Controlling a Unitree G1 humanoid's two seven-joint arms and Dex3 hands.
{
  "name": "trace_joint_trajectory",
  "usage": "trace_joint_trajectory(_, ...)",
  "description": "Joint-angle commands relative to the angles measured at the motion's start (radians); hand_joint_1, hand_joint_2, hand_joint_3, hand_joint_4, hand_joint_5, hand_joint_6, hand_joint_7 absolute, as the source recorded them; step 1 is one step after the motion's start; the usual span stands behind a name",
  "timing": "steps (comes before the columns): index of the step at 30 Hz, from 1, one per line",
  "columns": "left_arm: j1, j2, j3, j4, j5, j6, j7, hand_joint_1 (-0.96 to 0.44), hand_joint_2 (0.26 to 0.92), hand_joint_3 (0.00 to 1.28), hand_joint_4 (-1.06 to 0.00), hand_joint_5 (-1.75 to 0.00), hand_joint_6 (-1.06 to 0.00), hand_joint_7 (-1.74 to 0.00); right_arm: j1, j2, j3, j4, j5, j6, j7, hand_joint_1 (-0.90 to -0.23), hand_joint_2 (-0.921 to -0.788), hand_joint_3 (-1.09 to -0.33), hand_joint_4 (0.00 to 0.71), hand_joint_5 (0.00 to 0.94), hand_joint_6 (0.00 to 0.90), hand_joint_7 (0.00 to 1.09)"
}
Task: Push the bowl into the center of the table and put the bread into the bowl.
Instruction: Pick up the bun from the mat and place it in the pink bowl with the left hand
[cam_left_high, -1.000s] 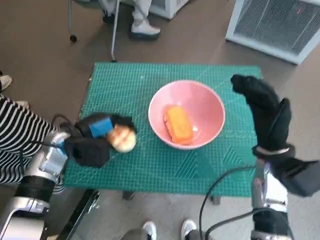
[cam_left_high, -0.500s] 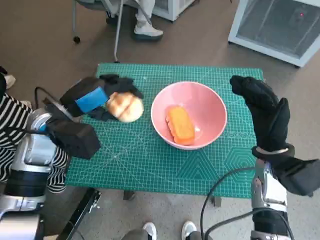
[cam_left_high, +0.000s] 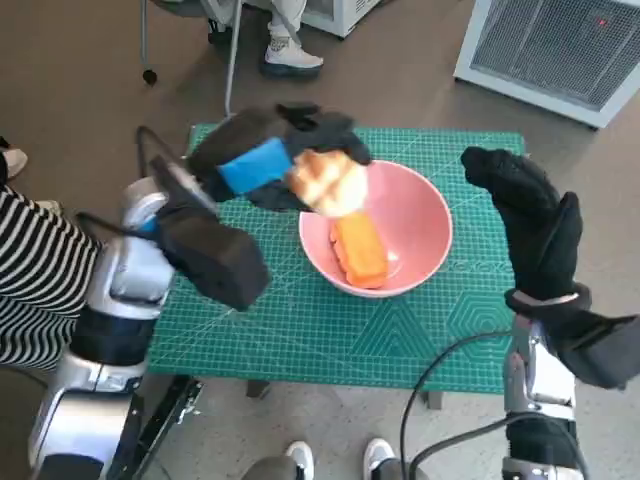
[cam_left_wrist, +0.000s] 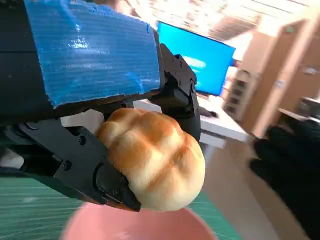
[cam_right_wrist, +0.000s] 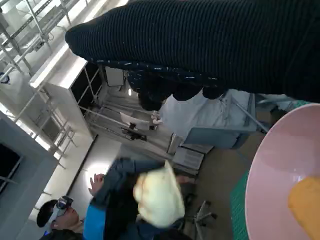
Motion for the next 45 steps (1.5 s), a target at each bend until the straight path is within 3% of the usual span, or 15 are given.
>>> trace_joint_trajectory(1,-0.081,-0.052,-0.053,0.14,0.034,-0.052,0.006,0.0,0.918,0.05,-0.72,-1.18,-0.64,-1.1,0.03,-0.007,-0.009,-0.005,0.007,0.003,0.008,-0.745,-0.921,-0.724,0.182,0.0,0.006,0.58)
trace_joint_trajectory(5,-0.111,-0.091,-0.083,0.231,0.054,-0.065,0.008,0.0,0.92,0.1,-0.68,-1.22,-0.56,-1.19,0.037,-0.007,-0.01,-0.011,0.004,0.002,0.004,-0.745,-0.921,-0.725,0.181,0.0,0.006,0.58)
trace_joint_trajectory(6,-0.117,-0.099,-0.091,0.251,0.06,-0.067,0.009,-0.01,0.894,0.11,-0.56,-0.98,-0.48,-1.03,0.039,-0.007,-0.011,-0.014,0.003,0.001,0.002,-0.746,-0.921,-0.725,0.181,0.0,0.006,0.58)
trace_joint_trajectory(7,-0.122,-0.109,-0.102,0.275,0.071,-0.066,0.013,-0.02,0.886,0.1,-0.53,-0.86,-0.46,-0.95,0.042,-0.006,-0.011,-0.017,0.0,0.001,0.0,-0.746,-0.921,-0.725,0.181,0.0,0.005,0.58)
trace_joint_trajectory(9,-0.132,-0.125,-0.121,0.315,0.09,-0.066,0.022,-0.05,0.861,0.08,-0.43,-0.42,-0.39,-0.69,0.046,-0.005,-0.012,-0.022,-0.003,0.0,-0.003,-0.746,-0.921,-0.725,0.181,0.0,0.005,0.58)
trace_joint_trajectory(13,-0.147,-0.158,-0.149,0.37,0.12,-0.038,0.021,-0.08,0.818,0.04,-0.31,-0.1,-0.28,-0.44,0.051,-0.002,-0.013,-0.03,-0.004,0.002,-0.008,-0.746,-0.921,-0.725,0.181,0.0,0.005,0.58)
trace_joint_trajectory(21,-0.17,-0.198,-0.19,0.461,0.156,-0.009,0.017,-0.09,0.796,0.01,-0.17,-0.01,-0.22,-0.24,0.055,0.001,-0.015,-0.036,-0.002,0.004,-0.013,-0.744,-0.921,-0.725,0.181,0.0,0.005,0.58)
trace_joint_trajectory(32,-0.161,-0.185,-0.195,0.502,0.157,-0.047,0.02,-0.16,0.787,0.01,-0.08,0.0,-0.17,-0.17,0.05,0.001,-0.021,-0.032,-0.002,-0.001,-0.018,-0.746,-0.921,-0.725,0.178,0.001,0.005,0.58)
trace_joint_trajectory(40,-0.138,-0.161,-0.128,0.494,0.063,-0.083,-0.035,-0.23,0.786,0.0,-0.04,0.0,-0.15,-0.14,0.043,0.002,-0.025,-0.034,0.004,0.005,-0.021,-0.746,-0.921,-0.724,0.178,0.001,0.005,0.58)
trace_joint_trajectory(45,-0.095,-0.128,-0.036,0.45,-0.073,-0.093,-0.117,-0.27,0.787,0.0,-0.02,0.0,-0.15,-0.12,0.034,0.002,-0.024,-0.047,-0.003,0.012,-0.032,-0.747,-0.921,-0.723,0.183,0.003,0.007,0.57)
